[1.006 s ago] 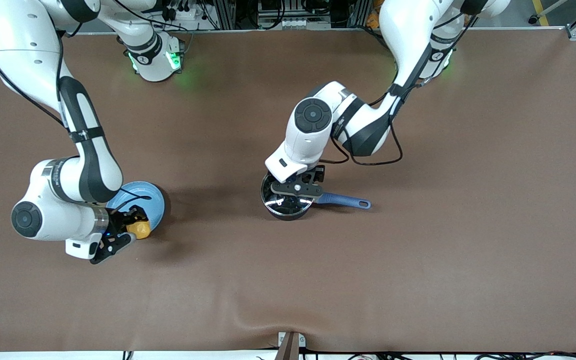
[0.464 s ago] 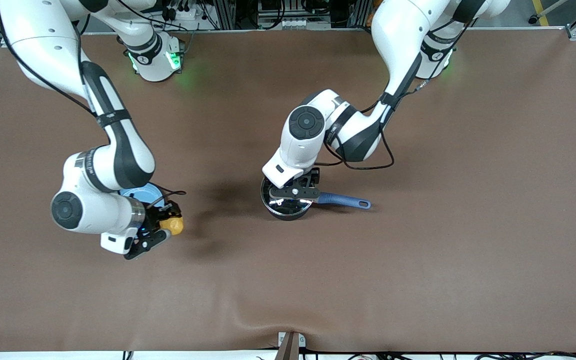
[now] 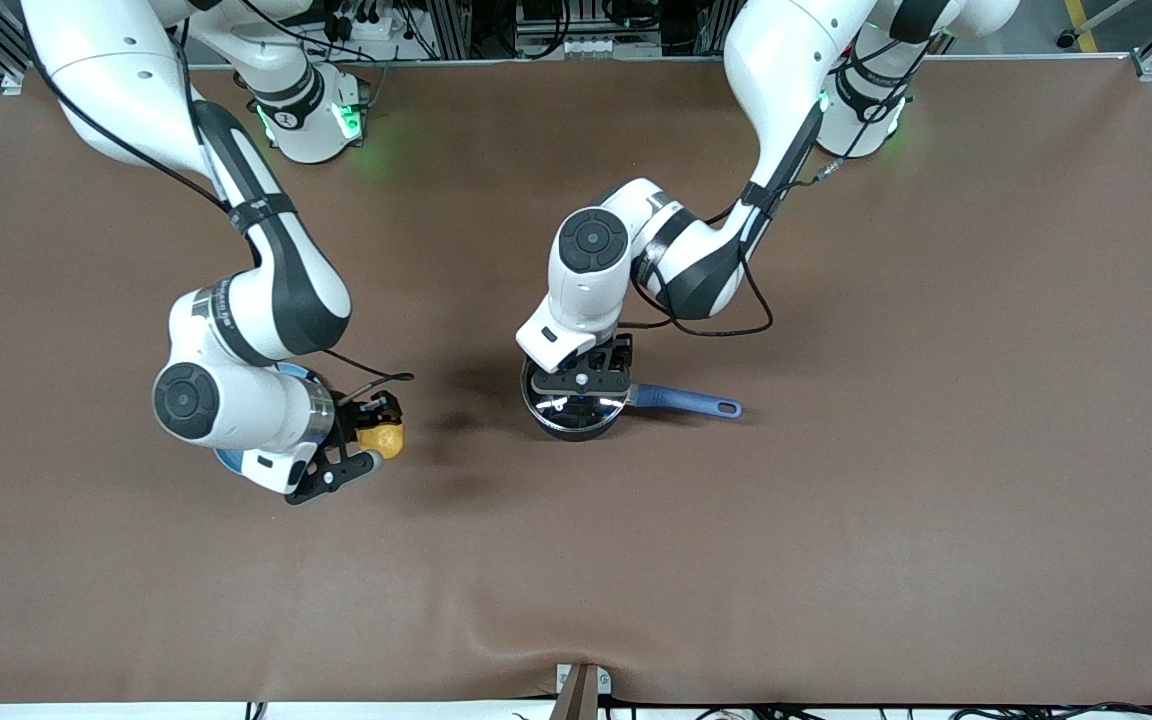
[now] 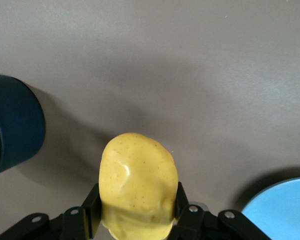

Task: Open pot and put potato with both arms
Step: 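Lift the potato with the right gripper while the left gripper grips the lid knob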

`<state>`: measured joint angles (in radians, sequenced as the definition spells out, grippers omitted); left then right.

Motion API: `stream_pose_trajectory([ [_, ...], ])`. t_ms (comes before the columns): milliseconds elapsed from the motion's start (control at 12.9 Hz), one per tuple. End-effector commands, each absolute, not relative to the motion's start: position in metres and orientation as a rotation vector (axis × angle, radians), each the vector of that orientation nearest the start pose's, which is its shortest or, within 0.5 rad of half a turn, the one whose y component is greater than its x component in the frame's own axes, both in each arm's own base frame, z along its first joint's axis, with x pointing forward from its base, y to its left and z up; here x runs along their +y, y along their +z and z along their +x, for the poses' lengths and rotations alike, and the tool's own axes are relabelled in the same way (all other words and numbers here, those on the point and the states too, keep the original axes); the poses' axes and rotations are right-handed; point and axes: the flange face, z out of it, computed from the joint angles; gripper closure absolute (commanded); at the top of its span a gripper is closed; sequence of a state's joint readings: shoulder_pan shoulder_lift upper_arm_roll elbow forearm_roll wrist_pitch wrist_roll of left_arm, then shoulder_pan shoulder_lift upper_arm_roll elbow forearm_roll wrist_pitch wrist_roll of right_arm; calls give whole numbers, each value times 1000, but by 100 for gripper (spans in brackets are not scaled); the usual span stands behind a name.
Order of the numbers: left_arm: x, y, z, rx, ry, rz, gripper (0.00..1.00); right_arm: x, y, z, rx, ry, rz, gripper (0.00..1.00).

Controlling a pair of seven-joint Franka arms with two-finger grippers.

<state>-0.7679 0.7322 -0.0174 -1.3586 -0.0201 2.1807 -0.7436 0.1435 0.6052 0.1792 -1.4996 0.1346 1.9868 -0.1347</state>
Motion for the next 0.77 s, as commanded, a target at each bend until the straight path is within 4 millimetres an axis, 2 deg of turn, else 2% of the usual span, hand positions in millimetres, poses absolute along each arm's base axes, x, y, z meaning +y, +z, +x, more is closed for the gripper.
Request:
stream_pose_trajectory([
  [0,-530,292,532,28,-104,-3230,7,224,319,656,-471,209,-2894,100],
  [155,-530,291,532,28,-105,-3231,12,234,322,653,-443,210,-2900,100],
  [232,-530,291,532,26,-105,-3231,19,240,326,653,-431,200,-2901,100],
  [309,-530,292,533,21,-107,-3232,30,245,327,652,-424,199,-2903,100],
  [387,-530,292,533,18,-107,-3232,47,249,329,651,-415,197,-2905,100],
  [541,-530,297,533,13,-112,-3236,72,256,334,651,-413,185,-2905,100],
  [696,-528,310,534,9,-121,-3241,89,261,334,650,-413,185,-2903,100],
])
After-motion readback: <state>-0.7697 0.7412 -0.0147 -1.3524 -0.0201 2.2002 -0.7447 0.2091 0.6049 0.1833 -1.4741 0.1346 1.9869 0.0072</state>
